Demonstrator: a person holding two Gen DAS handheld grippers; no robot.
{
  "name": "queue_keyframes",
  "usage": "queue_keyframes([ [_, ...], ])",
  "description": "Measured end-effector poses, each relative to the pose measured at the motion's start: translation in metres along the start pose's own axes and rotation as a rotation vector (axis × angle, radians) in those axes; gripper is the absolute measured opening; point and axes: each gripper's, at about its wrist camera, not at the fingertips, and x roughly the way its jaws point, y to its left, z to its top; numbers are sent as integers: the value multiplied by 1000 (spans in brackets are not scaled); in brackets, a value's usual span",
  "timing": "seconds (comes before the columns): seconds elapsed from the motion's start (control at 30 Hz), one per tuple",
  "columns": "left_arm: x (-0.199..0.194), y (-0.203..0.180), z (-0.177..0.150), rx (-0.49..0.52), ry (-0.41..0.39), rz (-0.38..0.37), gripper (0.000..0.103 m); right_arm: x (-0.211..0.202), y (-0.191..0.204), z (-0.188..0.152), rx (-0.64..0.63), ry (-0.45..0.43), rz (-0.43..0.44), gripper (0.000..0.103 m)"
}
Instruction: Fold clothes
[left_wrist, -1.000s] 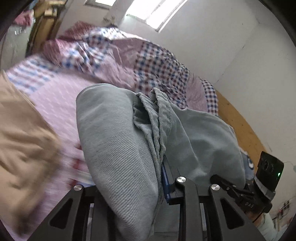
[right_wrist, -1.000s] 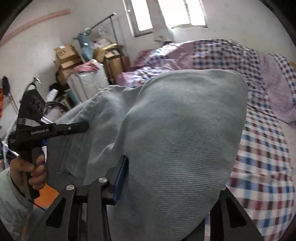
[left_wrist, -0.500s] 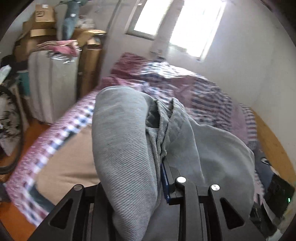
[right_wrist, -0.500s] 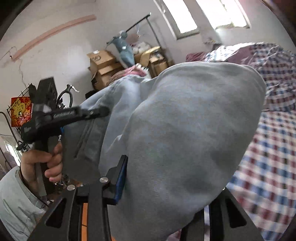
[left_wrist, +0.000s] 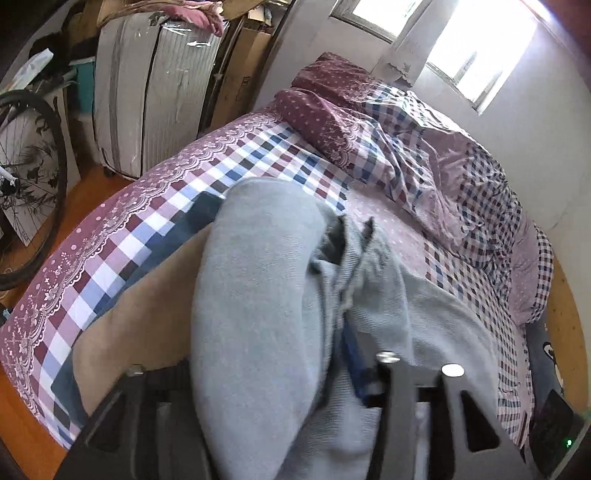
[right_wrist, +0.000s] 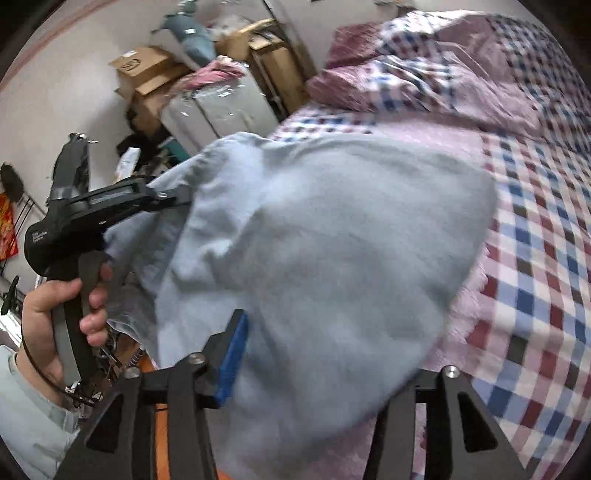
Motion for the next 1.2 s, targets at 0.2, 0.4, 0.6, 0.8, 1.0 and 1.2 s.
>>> queue_keyframes([
  [0.2, -39, 46, 2, -123, -111, 55, 86, -28, -21, -19, -26, -9, -68, 67],
  [0.4, -76, 75, -25, -219, -215, 86, 86, -66, -30, -33, -70, -78, -107, 80],
  [0.6, -97, 35, -36, -99, -347, 75, 86, -103, -57, -49, -74, -140, -134, 83],
  [0.8, -81, -24, -11, 44, -364, -20, 88, -121, -87, -65, -39, -147, -121, 84],
  [1.0, -29, -76, 12, 207, -363, 1, 88, -131, -114, -72, -18, -140, -131, 84],
  [1.2, 61, -5, 20, 24, -203, 176, 88, -146, -147, -80, -19, -136, -189, 84],
])
